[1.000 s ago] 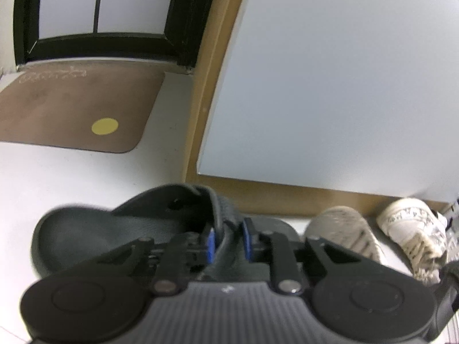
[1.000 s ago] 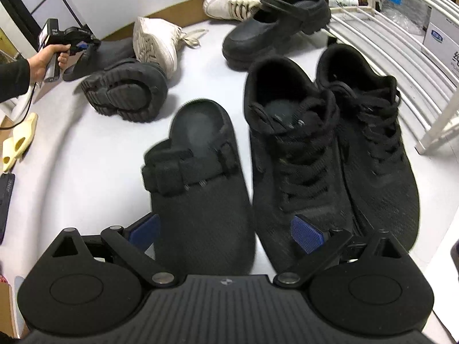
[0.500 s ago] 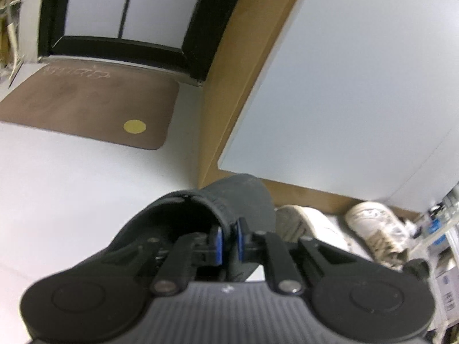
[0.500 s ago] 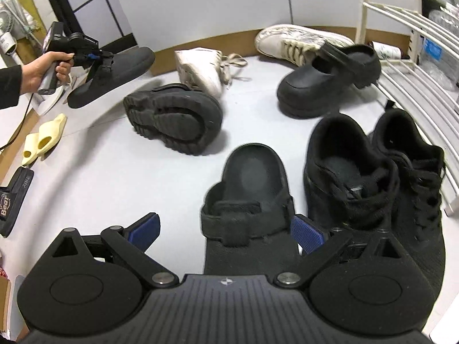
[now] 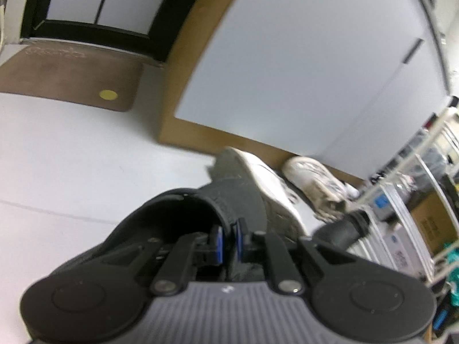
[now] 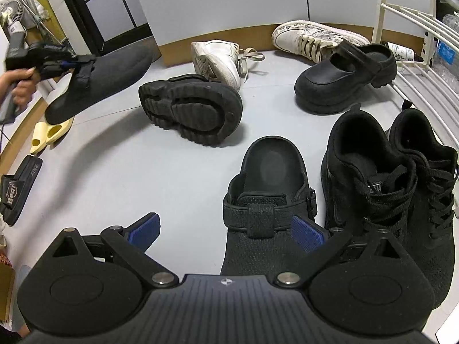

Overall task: Organize scattered shoes
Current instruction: 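Lift and carry the second grey clog toward the sneaker row with the left tool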

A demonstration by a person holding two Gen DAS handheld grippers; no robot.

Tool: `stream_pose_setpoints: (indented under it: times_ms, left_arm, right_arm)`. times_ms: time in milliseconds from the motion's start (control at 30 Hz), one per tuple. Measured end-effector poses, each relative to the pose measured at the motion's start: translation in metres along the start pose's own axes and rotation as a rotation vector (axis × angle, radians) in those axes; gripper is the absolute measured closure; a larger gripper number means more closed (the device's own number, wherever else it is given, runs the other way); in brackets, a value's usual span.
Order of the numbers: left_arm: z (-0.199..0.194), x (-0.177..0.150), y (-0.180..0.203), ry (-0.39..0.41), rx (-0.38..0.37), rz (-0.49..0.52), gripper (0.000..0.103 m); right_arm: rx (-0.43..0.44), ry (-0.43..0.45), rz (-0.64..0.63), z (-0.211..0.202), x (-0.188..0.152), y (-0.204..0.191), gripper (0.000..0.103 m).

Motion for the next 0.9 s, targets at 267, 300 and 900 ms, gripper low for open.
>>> stream_pose_setpoints:
  times_ms: [267, 300, 900]
  left_arm:
    - [-0.013, -0.079, 0.019, -0.117, -0.069, -0.075, 0.094]
    - [-0.014, -0.086, 0.02, -0.128, -0.073, -0.076, 0.094]
    - [-0.022, -0.195, 0.021, -0.378, -0.051, 0.014, 0.094]
  right_arm:
    - [-0.009, 0.004, 0.0, -0.001, 0.001, 0.003, 0.003]
    - [-0.009, 0.005, 0.0, -0.002, 0.001, 0.003, 0.003]
    - [0.071, 0.015, -0.126, -0.008, 0.017, -0.004, 0.003]
Point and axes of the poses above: each gripper's, at about its wrist camera, not at the fingertips, and z roughly the way its jaws point, y to its right, x to its top, the point moved 8 cm from there along z, roughly the way its jaws point, and after that the axes turned 13 degrees about -z, right-handed, at the moved point
